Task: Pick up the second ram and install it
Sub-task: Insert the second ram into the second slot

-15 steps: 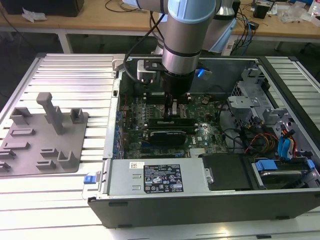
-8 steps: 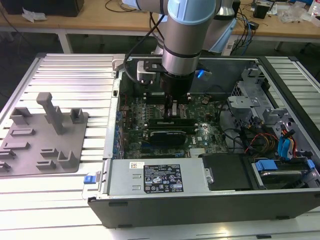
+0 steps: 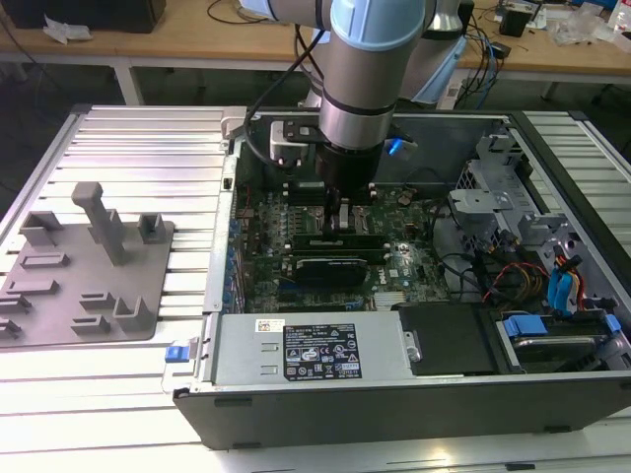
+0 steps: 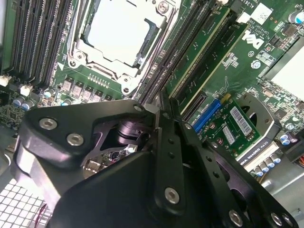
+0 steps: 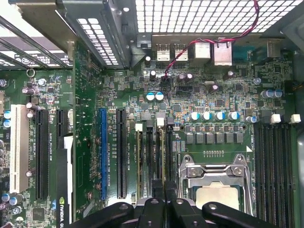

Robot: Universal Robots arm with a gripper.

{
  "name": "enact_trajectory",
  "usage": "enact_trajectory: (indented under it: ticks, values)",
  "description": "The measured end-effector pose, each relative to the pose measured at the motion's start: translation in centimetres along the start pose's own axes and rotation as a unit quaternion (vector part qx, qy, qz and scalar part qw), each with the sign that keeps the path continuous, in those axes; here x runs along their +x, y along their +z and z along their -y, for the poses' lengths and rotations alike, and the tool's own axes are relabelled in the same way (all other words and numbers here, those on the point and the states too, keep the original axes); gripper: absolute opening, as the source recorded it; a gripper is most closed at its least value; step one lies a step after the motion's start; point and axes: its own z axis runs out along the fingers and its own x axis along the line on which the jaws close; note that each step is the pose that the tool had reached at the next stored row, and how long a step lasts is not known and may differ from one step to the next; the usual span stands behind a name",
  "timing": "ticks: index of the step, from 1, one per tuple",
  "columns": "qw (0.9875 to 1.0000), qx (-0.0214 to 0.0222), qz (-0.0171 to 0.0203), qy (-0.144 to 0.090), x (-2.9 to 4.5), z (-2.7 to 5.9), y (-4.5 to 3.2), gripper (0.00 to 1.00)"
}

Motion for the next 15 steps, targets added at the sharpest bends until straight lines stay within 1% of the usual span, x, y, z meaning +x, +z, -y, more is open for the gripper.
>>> enact_trajectory:
  ticks: [3, 7, 15]
  values:
    - [1.0, 0.0, 0.0, 0.0, 0.0, 0.0, 0.0, 0.09]
    - [1.0, 0.0, 0.0001, 0.0, 0.0, -0.01, -0.21, 0.09]
    - [1.0, 0.0, 0.0, -0.001, 0.0, 0.01, -0.2, 0.09]
